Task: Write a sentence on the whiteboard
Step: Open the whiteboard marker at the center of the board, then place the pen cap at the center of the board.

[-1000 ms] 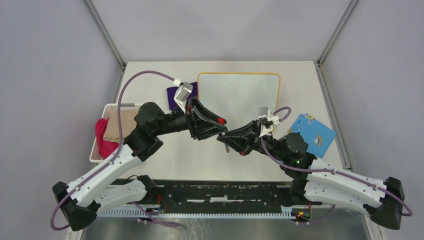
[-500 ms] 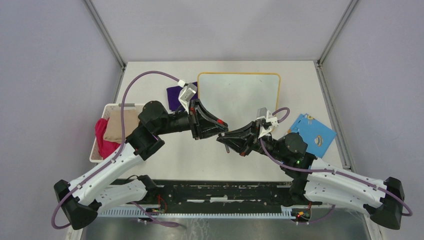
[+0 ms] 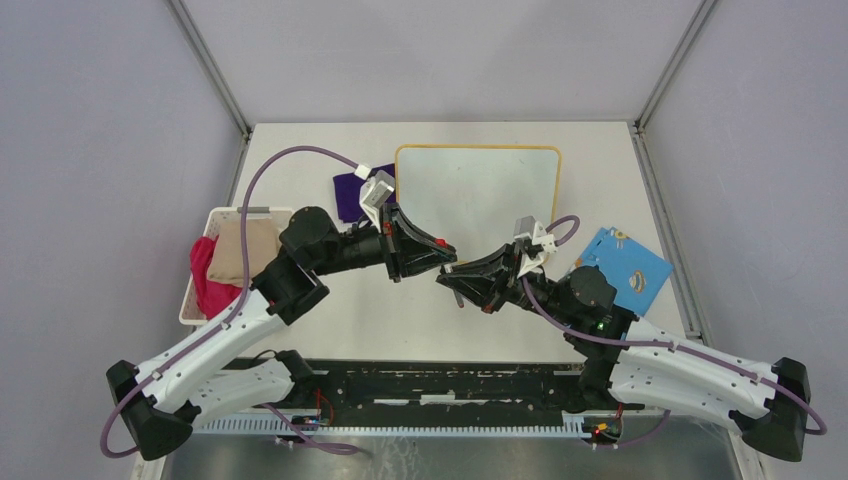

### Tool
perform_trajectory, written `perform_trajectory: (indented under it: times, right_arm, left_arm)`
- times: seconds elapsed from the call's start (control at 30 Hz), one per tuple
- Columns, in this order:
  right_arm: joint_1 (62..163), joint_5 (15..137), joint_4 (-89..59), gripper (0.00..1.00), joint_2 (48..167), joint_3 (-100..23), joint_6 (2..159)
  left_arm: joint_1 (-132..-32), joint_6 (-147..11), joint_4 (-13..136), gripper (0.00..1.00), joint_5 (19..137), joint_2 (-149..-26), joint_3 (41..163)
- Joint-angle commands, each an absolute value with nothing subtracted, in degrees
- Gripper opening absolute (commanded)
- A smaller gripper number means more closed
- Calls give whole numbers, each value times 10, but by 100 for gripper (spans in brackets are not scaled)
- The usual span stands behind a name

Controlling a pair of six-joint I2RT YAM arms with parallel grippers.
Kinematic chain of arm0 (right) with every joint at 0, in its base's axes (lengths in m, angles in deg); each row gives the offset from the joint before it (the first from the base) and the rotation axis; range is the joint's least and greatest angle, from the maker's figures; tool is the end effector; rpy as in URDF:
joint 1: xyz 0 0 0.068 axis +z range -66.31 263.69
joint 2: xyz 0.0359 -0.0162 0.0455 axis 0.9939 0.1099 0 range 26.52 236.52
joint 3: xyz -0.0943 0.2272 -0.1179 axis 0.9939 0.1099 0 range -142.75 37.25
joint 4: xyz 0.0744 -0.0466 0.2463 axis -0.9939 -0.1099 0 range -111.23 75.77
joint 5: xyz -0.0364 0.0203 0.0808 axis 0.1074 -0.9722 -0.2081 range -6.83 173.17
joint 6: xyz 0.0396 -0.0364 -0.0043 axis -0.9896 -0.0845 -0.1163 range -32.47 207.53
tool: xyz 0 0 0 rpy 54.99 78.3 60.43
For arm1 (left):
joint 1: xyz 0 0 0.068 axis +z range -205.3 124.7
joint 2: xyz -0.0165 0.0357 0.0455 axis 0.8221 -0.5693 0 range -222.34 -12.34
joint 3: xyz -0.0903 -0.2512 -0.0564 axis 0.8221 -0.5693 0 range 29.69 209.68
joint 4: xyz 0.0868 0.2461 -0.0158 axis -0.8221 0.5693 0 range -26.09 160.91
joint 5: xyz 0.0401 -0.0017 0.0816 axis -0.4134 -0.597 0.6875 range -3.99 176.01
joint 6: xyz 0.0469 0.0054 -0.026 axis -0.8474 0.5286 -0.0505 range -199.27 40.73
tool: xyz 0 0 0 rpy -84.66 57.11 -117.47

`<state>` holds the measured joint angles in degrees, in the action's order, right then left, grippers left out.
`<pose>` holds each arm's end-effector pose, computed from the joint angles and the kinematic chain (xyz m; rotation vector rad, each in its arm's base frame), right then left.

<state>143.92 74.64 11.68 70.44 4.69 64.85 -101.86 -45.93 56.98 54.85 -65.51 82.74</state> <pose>0.0886 0.1655 0.3345 -0.5939 1.3166 1.3105 0.1314 -0.1656 0.3968 0.6791 1.5217 -1.4900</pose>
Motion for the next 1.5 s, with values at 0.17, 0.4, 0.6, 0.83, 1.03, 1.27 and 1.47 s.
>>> perform_trajectory:
  times: [0.17, 0.4, 0.6, 0.83, 1.03, 1.27, 1.47]
  right_arm:
    - [1437, 758, 124, 0, 666, 80, 669]
    - [1437, 766, 125, 0, 657, 88, 667]
    - [1437, 946, -7, 0, 626, 72, 691]
    - [1437, 1128, -186, 0, 609, 62, 696]
    - [1437, 1124, -186, 0, 609, 77, 698]
    - [1437, 1101, -188, 0, 604, 80, 717]
    - [1437, 1077, -191, 0, 596, 70, 737]
  left_arm:
    - [-1010, -443, 524, 2, 648, -602, 857]
    - [-1010, -444, 525, 2, 681, -583, 845]
    - [-1010, -490, 746, 2, 904, -585, 872]
    - [-1008, -467, 975, 2, 1144, -611, 822]
    - [-988, -447, 1010, 2, 1133, -702, 799]
    - [-872, -449, 954, 2, 1035, -823, 766]
    - [-846, -445, 916, 2, 982, -945, 796]
